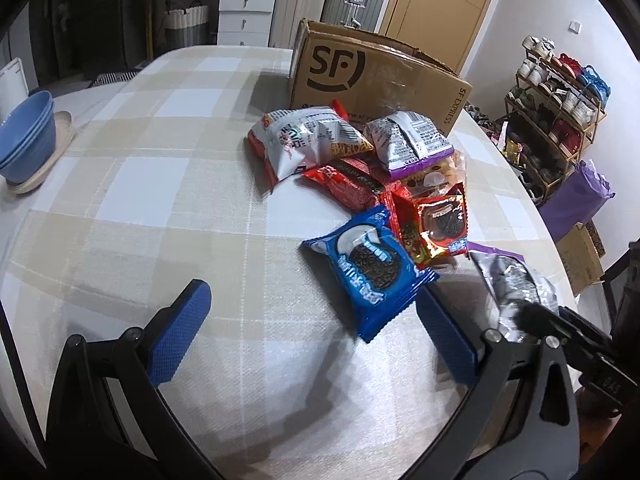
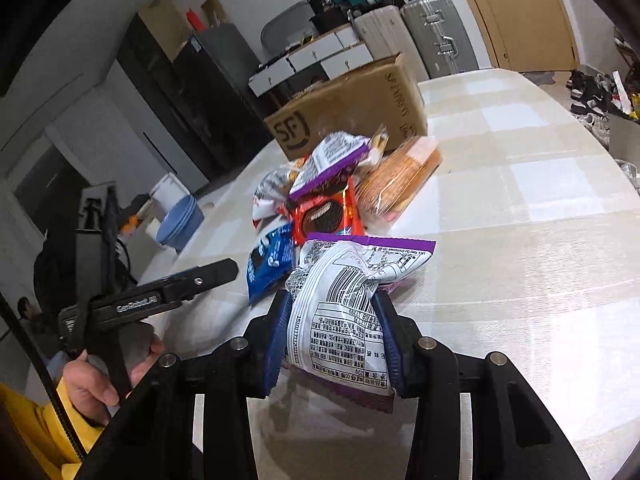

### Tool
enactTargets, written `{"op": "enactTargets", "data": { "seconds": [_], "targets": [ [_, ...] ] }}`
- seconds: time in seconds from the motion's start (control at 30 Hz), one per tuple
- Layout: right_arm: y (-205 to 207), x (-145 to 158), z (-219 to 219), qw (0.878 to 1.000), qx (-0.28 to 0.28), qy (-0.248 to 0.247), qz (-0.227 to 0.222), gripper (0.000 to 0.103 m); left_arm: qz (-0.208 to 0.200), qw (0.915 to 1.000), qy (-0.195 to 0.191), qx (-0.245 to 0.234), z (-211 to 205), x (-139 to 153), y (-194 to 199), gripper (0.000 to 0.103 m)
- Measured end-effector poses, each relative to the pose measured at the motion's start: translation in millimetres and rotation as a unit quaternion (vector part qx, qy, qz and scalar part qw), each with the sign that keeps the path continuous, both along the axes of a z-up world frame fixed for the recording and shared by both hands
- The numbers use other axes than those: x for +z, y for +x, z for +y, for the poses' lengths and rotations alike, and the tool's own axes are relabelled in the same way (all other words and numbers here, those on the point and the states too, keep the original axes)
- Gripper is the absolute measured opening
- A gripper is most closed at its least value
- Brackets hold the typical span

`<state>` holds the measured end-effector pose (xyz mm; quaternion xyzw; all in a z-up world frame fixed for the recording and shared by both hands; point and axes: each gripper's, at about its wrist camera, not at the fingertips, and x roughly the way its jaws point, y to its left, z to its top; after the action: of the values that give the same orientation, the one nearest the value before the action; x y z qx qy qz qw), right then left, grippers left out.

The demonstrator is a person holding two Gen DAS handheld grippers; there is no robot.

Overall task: Organize snacks
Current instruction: 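Grasp the white-purple printed bag with the right tool while the left tool grasps the blue Oreo pack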

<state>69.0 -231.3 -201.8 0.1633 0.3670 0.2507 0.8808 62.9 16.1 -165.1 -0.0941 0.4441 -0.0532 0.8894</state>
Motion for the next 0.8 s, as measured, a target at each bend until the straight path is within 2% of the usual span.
{"op": "enactTargets", "data": {
  "seconds": [0.17,0.27,0.4,0.5,0.57,0.6,0.67,0.7,0.73,0.8],
  "targets": [
    [-1,0,-10,1.0,-0.004,0.014,-0.003,0.042,0.02,0.9995,-0.022,0.008,-5,-3,20,0.102],
    [-2,0,-11,1.0,-0.002,0.016,-0.003,0.042,0.048,0.9983,-0.03,0.013,-12,-9,37,0.102],
    [-3,1,-8,1.0,0.003,0.01,-0.007,0.042,0.069,0.9973,-0.013,0.021,-23,-19,51,0.102],
    [-3,2,-7,1.0,0.006,0.009,-0.009,0.042,0.063,0.9979,0.001,0.018,-28,-19,51,0.097],
    [-4,3,-6,1.0,0.007,0.01,-0.01,0.042,0.053,0.9985,0.003,0.014,-27,-17,48,0.079],
    [-3,3,-5,1.0,0.008,0.01,-0.011,0.042,0.049,0.9988,0.002,0.008,-27,-17,46,0.076],
    [-3,3,-4,1.0,0.008,0.01,-0.012,0.042,0.043,0.9989,0.018,-0.005,-29,-16,42,0.058],
    [-4,3,-3,1.0,0.008,0.01,-0.011,0.042,0.04,0.9989,0.022,-0.013,-29,-16,39,0.053],
    [-4,3,-2,1.0,0.009,0.01,-0.011,0.042,0.037,0.9988,0.022,-0.023,-30,-16,36,0.043],
    [-5,5,-1,1.0,0.009,0.008,-0.012,0.042,0.034,0.9985,0.025,-0.036,-30,-15,30,0.041]
  ]
}}
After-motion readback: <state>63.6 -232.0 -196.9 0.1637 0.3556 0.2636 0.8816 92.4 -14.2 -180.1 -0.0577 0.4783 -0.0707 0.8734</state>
